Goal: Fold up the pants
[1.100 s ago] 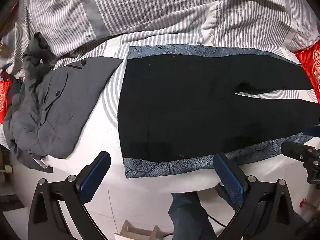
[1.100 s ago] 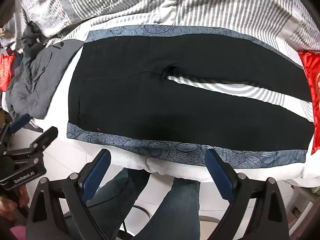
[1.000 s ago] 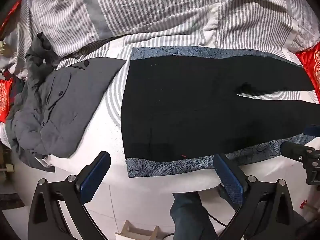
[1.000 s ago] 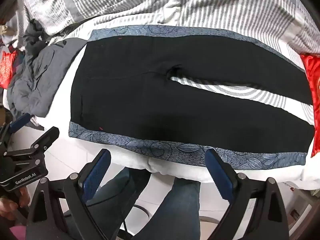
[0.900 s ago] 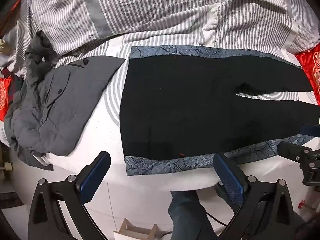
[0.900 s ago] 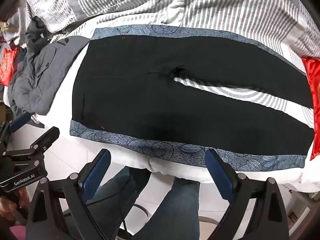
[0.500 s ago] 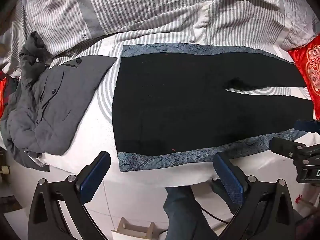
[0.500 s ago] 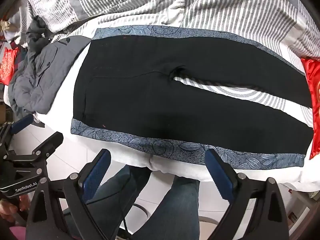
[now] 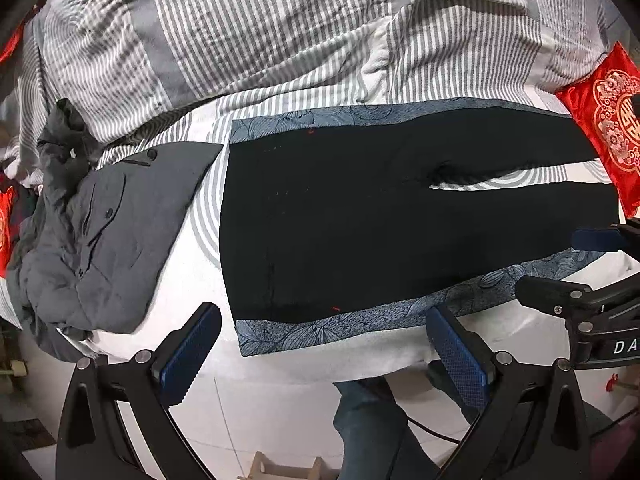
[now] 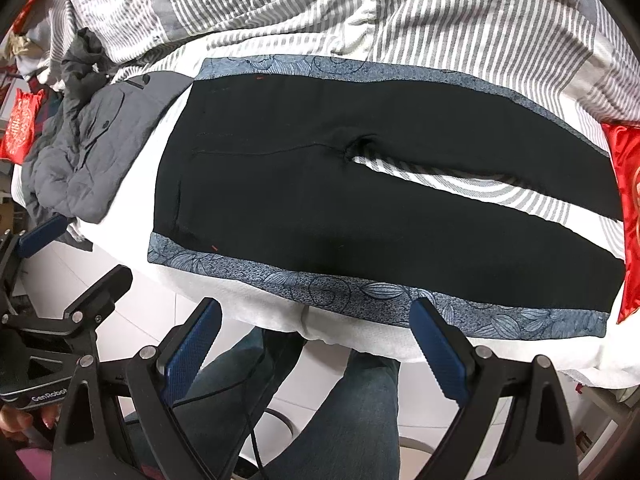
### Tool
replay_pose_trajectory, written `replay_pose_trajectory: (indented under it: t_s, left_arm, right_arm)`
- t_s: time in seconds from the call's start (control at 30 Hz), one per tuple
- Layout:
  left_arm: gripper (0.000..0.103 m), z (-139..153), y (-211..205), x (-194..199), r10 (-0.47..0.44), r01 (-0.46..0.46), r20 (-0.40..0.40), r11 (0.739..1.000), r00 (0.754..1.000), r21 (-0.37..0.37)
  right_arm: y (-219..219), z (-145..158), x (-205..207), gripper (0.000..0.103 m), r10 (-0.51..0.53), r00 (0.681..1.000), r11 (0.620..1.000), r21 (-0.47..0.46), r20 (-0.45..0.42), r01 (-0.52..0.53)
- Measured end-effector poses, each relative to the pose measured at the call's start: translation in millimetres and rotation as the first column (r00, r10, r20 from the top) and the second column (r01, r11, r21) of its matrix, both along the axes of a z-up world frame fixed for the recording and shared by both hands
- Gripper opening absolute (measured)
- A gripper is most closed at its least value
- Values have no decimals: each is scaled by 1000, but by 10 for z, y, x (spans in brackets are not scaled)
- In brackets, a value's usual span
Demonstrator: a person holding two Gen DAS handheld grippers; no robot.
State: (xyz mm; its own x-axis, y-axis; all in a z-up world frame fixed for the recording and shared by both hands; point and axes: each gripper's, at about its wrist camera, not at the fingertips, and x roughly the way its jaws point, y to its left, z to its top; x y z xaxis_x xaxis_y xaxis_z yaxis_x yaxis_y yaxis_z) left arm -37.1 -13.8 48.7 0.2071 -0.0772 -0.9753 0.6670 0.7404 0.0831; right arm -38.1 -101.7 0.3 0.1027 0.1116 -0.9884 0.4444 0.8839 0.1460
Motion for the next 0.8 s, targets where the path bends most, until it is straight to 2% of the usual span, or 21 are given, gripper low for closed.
replay_pose_trajectory:
  t_s: [0.8]
  left_arm:
    - [103, 84, -85, -83, 44, -44, 40, 999, 998, 3]
  right_arm:
    - [-124, 115, -36, 97, 11, 999, 1000, 3, 39, -11]
